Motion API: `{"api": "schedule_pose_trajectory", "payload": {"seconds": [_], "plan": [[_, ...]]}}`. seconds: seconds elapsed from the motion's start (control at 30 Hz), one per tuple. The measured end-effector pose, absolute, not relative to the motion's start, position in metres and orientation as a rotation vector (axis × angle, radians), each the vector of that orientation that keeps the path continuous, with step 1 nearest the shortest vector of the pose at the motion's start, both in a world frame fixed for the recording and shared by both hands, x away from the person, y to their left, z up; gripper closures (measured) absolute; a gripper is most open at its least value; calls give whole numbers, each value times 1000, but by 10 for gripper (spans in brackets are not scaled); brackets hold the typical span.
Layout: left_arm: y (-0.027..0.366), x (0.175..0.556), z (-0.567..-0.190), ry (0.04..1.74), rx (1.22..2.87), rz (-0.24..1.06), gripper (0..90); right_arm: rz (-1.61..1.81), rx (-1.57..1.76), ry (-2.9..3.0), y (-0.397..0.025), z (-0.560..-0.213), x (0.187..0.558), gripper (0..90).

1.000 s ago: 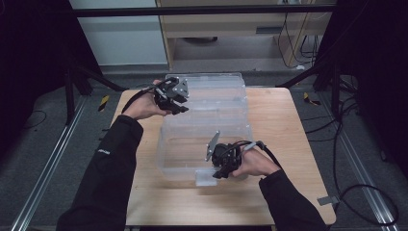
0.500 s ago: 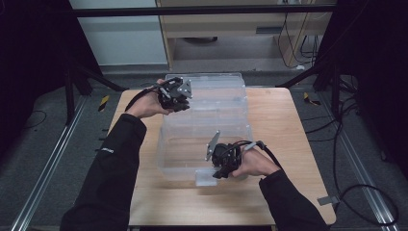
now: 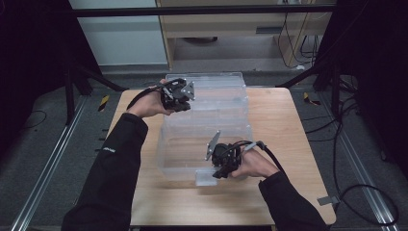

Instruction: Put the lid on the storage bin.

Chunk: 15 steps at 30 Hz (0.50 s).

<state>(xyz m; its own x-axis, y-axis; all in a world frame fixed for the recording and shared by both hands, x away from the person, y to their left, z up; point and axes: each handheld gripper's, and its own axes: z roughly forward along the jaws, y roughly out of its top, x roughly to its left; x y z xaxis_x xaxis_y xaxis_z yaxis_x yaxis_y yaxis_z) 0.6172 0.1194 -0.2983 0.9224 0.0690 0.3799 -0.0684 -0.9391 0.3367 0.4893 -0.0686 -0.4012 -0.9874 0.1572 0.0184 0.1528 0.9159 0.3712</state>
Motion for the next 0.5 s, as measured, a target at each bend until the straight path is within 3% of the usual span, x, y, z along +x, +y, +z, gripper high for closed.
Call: {"api": "schedule_pose_trajectory", "payload": {"seconds": [0.5], "plan": [[123,588,-287,-47,2721,508,892,668,281,3041,-75,-404,487,678]]}}
